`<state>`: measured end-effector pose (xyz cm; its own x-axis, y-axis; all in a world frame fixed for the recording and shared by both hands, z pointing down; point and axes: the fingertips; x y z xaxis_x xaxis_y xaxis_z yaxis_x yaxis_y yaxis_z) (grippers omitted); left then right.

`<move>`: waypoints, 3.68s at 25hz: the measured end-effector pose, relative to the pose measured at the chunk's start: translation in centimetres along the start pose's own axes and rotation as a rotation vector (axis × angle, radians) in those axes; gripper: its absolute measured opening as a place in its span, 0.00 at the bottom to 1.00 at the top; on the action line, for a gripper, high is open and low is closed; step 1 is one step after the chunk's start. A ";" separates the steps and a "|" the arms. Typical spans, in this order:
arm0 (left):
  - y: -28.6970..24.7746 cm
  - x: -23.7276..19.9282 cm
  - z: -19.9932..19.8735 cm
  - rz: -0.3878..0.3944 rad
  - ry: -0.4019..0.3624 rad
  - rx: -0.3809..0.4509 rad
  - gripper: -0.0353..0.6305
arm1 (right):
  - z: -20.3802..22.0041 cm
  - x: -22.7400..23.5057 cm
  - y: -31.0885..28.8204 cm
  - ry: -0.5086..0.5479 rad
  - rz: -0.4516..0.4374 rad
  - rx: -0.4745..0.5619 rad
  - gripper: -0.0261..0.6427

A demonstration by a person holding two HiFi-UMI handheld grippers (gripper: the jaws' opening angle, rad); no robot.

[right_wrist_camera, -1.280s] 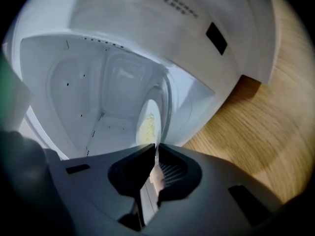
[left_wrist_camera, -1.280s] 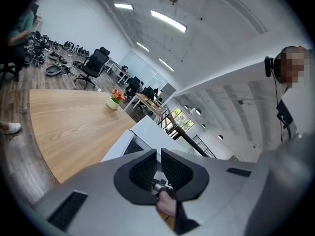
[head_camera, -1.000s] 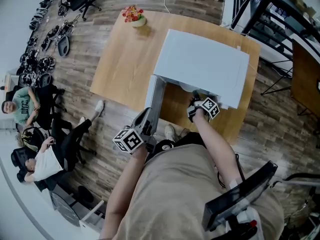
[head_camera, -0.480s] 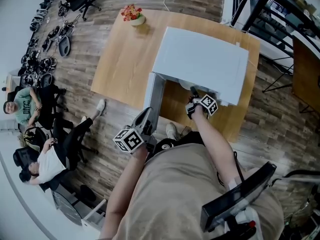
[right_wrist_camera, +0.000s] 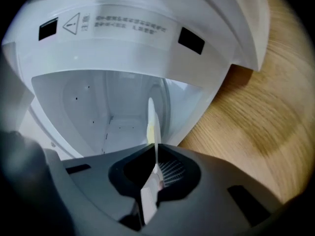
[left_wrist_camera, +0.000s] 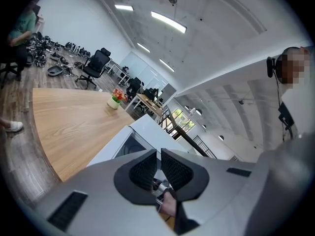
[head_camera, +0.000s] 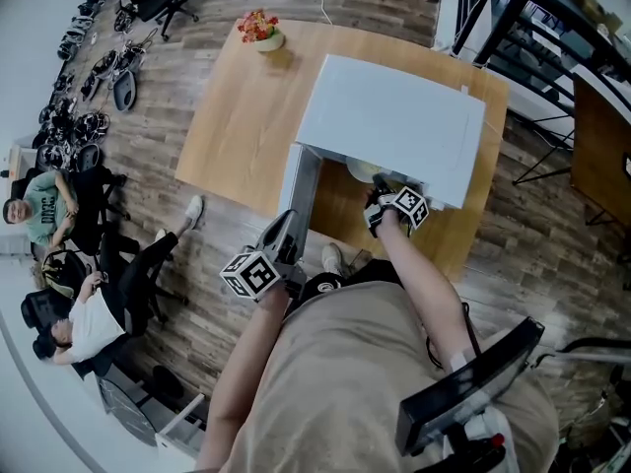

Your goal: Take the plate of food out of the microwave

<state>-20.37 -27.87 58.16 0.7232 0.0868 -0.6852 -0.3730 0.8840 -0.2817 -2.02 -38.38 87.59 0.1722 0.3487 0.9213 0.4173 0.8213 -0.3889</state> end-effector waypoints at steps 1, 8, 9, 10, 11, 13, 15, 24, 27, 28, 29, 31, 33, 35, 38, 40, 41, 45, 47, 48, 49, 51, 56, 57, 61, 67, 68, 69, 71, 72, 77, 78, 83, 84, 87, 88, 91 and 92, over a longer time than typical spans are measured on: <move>0.0 0.1 -0.1 0.003 0.001 0.002 0.06 | 0.3 -0.3 0.5 0.006 -0.003 -0.013 0.07; -1.0 1.1 0.4 0.026 0.001 -0.003 0.06 | 0.9 -1.7 4.5 0.039 -0.042 -0.103 0.07; -1.1 1.1 0.5 0.027 0.002 -0.004 0.06 | 1.2 -2.1 5.1 0.069 -0.040 -0.131 0.07; -1.1 1.2 0.6 0.028 0.004 -0.004 0.06 | 1.5 -2.5 5.8 0.105 -0.040 -0.160 0.07; -1.1 1.2 0.6 0.029 0.006 -0.004 0.06 | 1.9 -2.9 6.4 0.136 -0.042 -0.189 0.07; -1.0 1.3 0.7 0.031 0.008 -0.001 0.06 | 2.7 -3.9 7.8 0.172 -0.055 -0.239 0.07; -0.8 1.3 0.8 0.031 0.009 0.003 0.06 | 3.6 -4.8 9.3 0.193 -0.075 -0.285 0.07; 0.6 1.2 1.5 0.011 -0.009 0.024 0.06 | 6.7 -11.2 14.7 0.302 -0.208 -0.485 0.07; 1.0 1.9 1.1 0.016 -0.021 0.044 0.06 | 6.6 -13.5 15.9 0.326 -0.233 -0.505 0.07; 1.2 2.1 0.9 0.017 -0.024 0.054 0.06 | 6.4 -14.4 16.3 0.336 -0.248 -0.507 0.07; 1.4 2.3 0.6 0.015 -0.028 0.067 0.06 | 6.2 -15.4 16.6 0.347 -0.268 -0.510 0.07; 1.9 2.7 0.1 0.010 -0.042 0.095 0.06 | 5.7 -17.3 17.5 0.374 -0.309 -0.517 0.07; 2.2 3.4 -0.3 0.010 -0.057 0.117 0.06 | 4.7 -19.0 18.4 0.407 -0.336 -0.513 0.07; 2.1 4.2 -0.6 0.024 -0.064 0.139 0.06 | 3.4 -20.4 19.3 0.426 -0.350 -0.495 0.07; 1.9 5.5 -1.0 0.046 -0.078 0.165 0.06 | 1.3 -22.1 20.8 0.434 -0.362 -0.463 0.07; 1.6 6.8 -0.6 0.060 -0.088 0.175 0.06 | -0.3 -22.7 22.2 0.436 -0.369 -0.441 0.07; 1.4 7.5 -0.2 0.070 -0.089 0.180 0.06 | -1.2 -22.8 23.1 0.435 -0.373 -0.431 0.07; 0.5 10.2 1.2 0.106 -0.106 0.184 0.06 | -4.4 -23.7 26.7 0.419 -0.397 -0.389 0.07; 0.0 10.9 2.1 0.110 -0.118 0.176 0.06 | -5.8 -23.9 28.2 0.413 -0.407 -0.367 0.07; -0.2 10.8 2.1 0.112 -0.123 0.170 0.06 | -6.0 -24.2 28.4 0.410 -0.409 -0.356 0.07; -0.4 10.6 1.8 0.114 -0.129 0.161 0.06 | -6.0 -24.6 28.4 0.408 -0.409 -0.344 0.07; -0.8 10.1 1.4 0.118 -0.141 0.142 0.06 | -6.2 -25.2 28.6 0.401 -0.404 -0.322 0.07; -1.6 9.9 2.3 0.136 -0.163 0.116 0.06 | -7.4 -23.6 30.0 0.408 -0.369 -0.288 0.07; -1.8 9.8 2.4 0.136 -0.163 0.111 0.06 | -7.5 -23.0 29.9 0.409 -0.356 -0.288 0.07; -1.9 9.3 3.2 0.126 -0.162 0.078 0.06 | -7.1 -20.4 29.7 0.389 -0.302 -0.318 0.07; -1.2 7.4 4.8 0.087 -0.159 0.021 0.06 | -4.1 -16.4 27.7 0.399 -0.219 -0.435 0.07; -1.1 7.0 5.1 0.080 -0.154 0.013 0.06 | -3.5 -15.4 27.2 0.402 -0.200 -0.455 0.07; -0.9 6.7 5.4 0.072 -0.148 0.004 0.06 | -2.9 -14.4 26.6 0.405 -0.180 -0.475 0.07; -0.5 6.2 5.9 0.057 -0.137 -0.013 0.06 | -1.8 -12.2 25.2 0.405 -0.137 -0.511 0.07; -0.4 6.0 6.1 0.051 -0.133 -0.019 0.06 | -1.2 -11.1 24.5 0.397 -0.115 -0.528 0.07; 0.8 5.2 7.0 0.009 -0.117 -0.031 0.06 | 1.4 -4.4 20.9 0.318 -0.003 -0.605 0.07; 1.1 5.0 7.2 0.000 -0.116 -0.032 0.06 | 1.8 -2.8 20.2 0.316 0.024 -0.616 0.07; 2.7 4.0 7.1 -0.057 -0.119 -0.017 0.06 | 2.5 3.5 16.5 0.341 0.137 -0.646 0.07; 2.9 3.7 7.1 -0.069 -0.117 -0.013 0.06 | 2.5 4.5 15.8 0.343 0.153 -0.644 0.07; 3.9 3.3 7.1 -0.099 -0.110 -0.001 0.06 | 1.9 7.0 14.2 0.358 0.183 -0.614 0.07; 4.2 3.3 7.3 -0.108 -0.107 0.003 0.06 | 1.6 7.7 13.8 0.361 0.191 -0.600 0.07; 5.1 3.2 7.8 -0.133 -0.094 0.014 0.06 | 0.9 9.0 13.0 0.327 0.193 -0.563 0.07; 5.4 3.1 7.9 -0.141 -0.091 0.016 0.06 | 1.0 9.2 12.6 0.309 0.190 -0.552 0.07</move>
<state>-15.56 -19.25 59.83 0.8176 0.0024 -0.5758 -0.2556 0.8975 -0.3593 3.97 -24.34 91.16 0.5021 0.2516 0.8274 0.7363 0.3774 -0.5616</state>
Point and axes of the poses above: the fingertips, and each gripper's own axes: y backward along the fingers, x to its right, z out of its underside, and after that the axes turned 8 degrees about x, right-handed
